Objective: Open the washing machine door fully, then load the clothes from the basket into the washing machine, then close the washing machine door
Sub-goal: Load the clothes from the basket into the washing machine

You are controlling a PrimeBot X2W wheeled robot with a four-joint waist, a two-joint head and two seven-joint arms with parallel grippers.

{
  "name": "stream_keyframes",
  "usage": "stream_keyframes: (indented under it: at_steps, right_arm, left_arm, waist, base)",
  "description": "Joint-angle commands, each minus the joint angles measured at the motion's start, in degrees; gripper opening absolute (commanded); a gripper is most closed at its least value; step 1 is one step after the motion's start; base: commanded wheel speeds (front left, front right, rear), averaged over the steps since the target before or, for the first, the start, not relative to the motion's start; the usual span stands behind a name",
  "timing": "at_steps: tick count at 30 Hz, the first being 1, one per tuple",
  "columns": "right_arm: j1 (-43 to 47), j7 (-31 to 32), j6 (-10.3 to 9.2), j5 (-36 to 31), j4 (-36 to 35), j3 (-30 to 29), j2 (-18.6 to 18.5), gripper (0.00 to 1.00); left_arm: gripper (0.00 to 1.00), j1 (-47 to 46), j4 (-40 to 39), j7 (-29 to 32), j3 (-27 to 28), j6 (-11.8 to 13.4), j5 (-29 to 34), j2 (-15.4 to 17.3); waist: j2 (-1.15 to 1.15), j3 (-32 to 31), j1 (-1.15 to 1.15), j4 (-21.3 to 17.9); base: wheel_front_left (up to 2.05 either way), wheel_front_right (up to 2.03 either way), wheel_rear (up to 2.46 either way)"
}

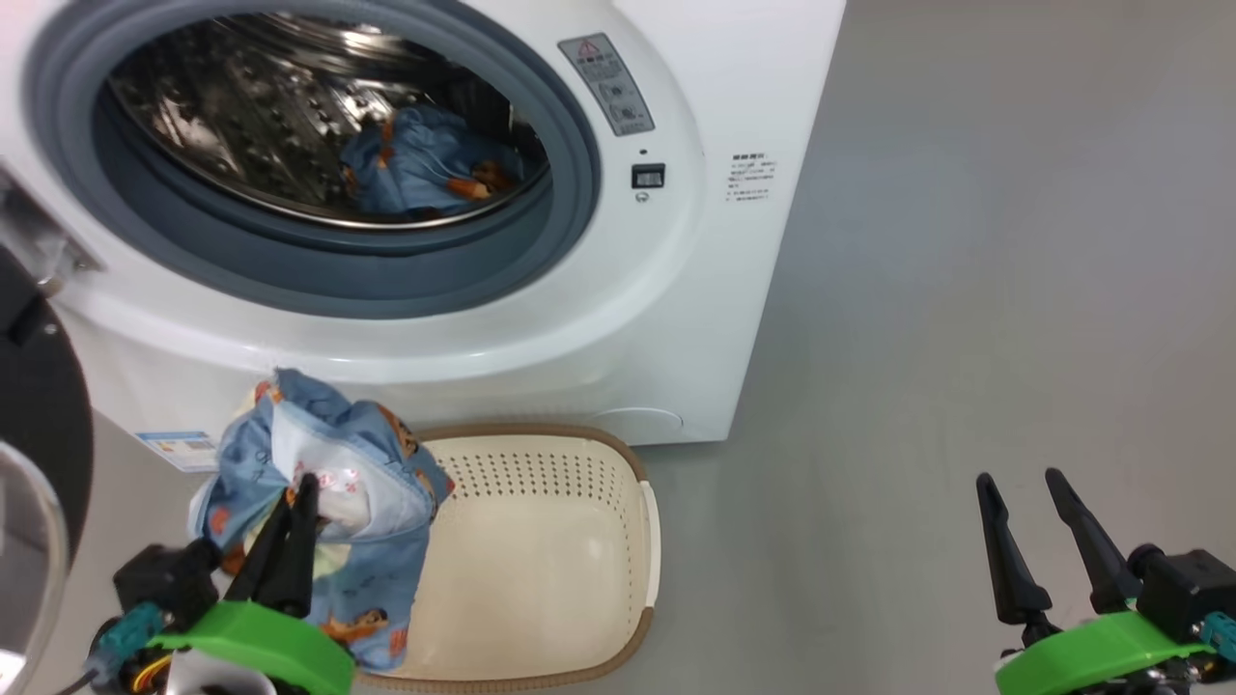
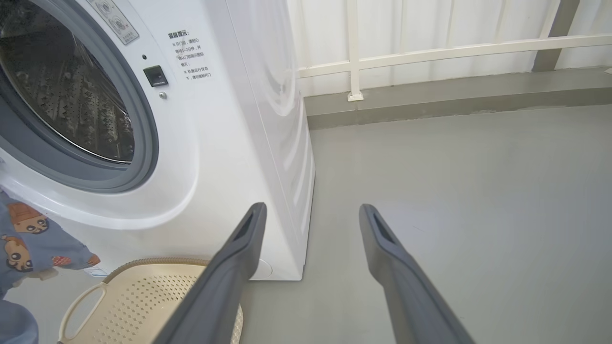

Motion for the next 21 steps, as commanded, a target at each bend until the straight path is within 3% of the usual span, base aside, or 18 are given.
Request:
stream_keyframes:
  at_steps: [1,12,21]
  right_arm:
    - [0.8,-0.3,0.09,0.3,-1.5,0.8,-1.1,1.0]
    - [3.4,-0.3,0.09,0.5,-2.0,-0.3,-1.9,1.0]
    - [4.3,-0.3,0.09,0.6,-2.3,-0.9,-2.1,1.0]
  left_arm:
    - [0.0,0.4,-2.5,-0.8,3.0,-0.1,1.2,1.2]
    - [0.0,8.1,-11.9,-0.8,10.4,-0.1,5.8,-0.7]
    - [0.0,12.3,-16.2,-0.8,12.8,-0.1,6.9,-2.2]
  waist:
    - [0.0,-1.2,0.0,0.9]
    - [0.0,-3.2,0.0,2.2]
    - [0.0,-3.7,0.0,2.7]
  base:
    - [0.0,0.0,0.0]
    - [0.0,0.0,0.0]
    - [0.0,0.0,0.0]
